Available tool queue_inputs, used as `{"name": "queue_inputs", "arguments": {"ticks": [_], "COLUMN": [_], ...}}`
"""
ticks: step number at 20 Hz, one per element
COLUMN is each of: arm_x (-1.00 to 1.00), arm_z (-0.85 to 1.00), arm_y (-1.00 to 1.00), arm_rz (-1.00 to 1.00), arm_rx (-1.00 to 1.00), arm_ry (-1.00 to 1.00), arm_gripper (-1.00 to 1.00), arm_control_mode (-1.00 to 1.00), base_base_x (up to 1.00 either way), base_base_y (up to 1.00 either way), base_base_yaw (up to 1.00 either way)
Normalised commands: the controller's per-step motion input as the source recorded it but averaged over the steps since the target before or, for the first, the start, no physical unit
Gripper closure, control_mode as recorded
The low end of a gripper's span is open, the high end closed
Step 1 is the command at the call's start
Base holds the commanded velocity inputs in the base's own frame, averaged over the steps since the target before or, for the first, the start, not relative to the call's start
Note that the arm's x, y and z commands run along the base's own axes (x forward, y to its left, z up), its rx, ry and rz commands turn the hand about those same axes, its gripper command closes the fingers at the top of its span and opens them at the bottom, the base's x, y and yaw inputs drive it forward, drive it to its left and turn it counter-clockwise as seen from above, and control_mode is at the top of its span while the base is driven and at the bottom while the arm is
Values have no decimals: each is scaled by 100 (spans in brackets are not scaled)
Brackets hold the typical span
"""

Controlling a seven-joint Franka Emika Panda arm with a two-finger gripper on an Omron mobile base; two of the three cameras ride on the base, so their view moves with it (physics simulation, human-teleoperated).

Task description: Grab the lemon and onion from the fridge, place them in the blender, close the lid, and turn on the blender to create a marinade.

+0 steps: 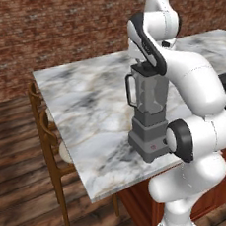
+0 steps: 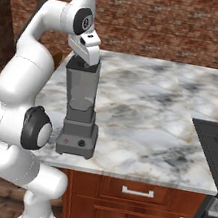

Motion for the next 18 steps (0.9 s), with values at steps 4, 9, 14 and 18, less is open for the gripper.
{"name": "queue_inputs", "arguments": {"ticks": [4, 9, 14, 18], "arm_x": [-2, -2, -3, 0], "arm_z": [0, 0, 0, 0], "arm_y": [0, 0, 0, 0], "arm_rz": [0, 0, 0, 0], "arm_rx": [0, 0, 0, 0], "arm_ry": [0, -3, -10, -7], "arm_gripper": [-100, -100, -100, -100], "arm_control_mode": [-100, -100, -100, -100], "base_base_x": [0, 0, 0, 0], "base_base_y": [0, 0, 0, 0], "base_base_yaw": [0, 0, 0, 0]}}
